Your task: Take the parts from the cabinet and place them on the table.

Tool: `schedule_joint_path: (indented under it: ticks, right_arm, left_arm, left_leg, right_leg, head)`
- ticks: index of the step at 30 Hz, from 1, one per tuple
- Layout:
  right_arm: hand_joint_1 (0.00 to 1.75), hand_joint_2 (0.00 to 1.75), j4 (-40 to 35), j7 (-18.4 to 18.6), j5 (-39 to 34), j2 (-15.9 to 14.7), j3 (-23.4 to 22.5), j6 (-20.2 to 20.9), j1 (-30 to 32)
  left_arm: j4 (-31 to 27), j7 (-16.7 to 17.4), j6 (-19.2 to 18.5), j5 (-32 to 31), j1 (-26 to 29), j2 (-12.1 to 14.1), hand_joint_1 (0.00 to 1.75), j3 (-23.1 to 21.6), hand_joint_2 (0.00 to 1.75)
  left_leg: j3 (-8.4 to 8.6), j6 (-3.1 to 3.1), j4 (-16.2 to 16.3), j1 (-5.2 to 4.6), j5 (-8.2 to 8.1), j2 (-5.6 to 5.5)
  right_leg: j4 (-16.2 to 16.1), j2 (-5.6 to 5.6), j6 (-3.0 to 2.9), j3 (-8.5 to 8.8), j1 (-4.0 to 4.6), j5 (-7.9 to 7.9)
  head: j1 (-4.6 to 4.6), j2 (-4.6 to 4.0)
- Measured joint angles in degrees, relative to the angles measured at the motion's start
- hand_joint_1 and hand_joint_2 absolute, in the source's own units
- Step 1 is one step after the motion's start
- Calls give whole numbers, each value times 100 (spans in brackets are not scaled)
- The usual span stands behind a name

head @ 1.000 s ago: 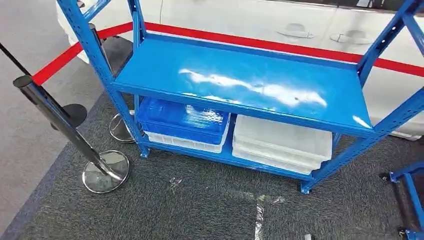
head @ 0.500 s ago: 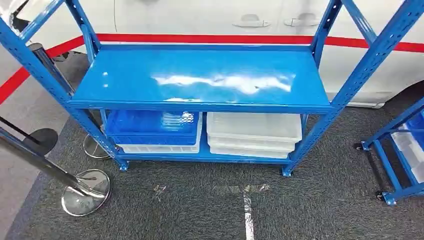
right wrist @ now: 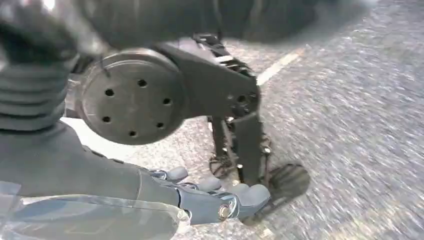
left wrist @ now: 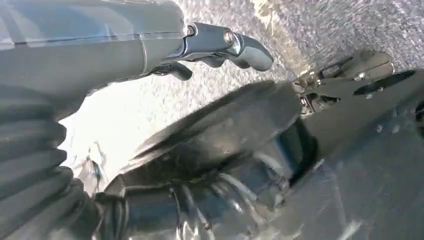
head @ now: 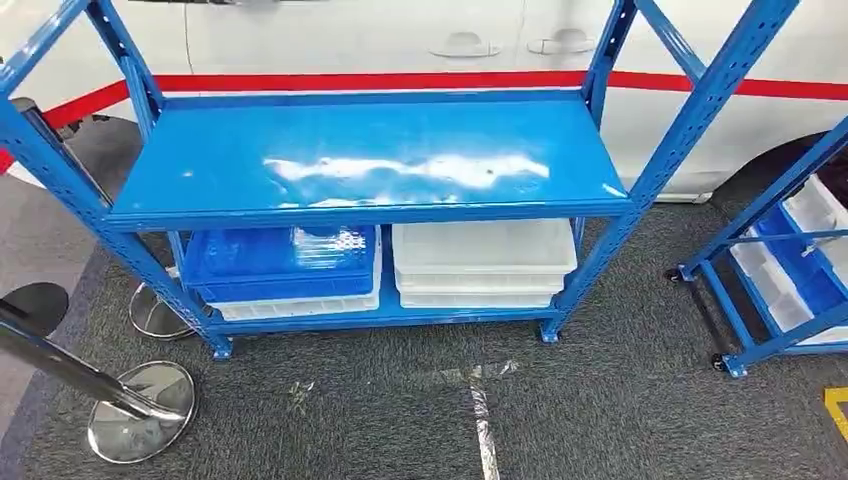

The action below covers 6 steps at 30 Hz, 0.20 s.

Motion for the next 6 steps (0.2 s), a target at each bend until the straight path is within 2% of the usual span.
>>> schedule_joint_path:
  ticks: [1, 2, 6]
  right_arm:
    - [0, 175, 0, -6, 24, 0, 19, -30, 13]
    - [0, 175, -7, -15, 48, -2, 46, -57, 29]
    - [0, 175, -63, -33, 138, -2, 179, -160, 110]
  left_arm:
    - [-9, -11, -4, -144, 25, -13, 0, 52, 175]
    - [-15, -17, -13, -264, 48, -13, 0, 117, 175]
    - [-46, -28, -50, -769, 149, -13, 0, 440, 175]
  left_leg:
    - [4, 4, 0, -3, 2, -2]
    - [6, 10, 0, -3, 5, -3]
    - [5, 19, 0, -10, 2, -7]
  right_leg:
    - [-17, -4, 16, 16, 0, 18]
    - [-27, -5, 67, 24, -1, 55]
    - [-55, -5, 89, 34, -3, 57]
  head:
    - [4, 0]
    - [0, 0]
    - [0, 0]
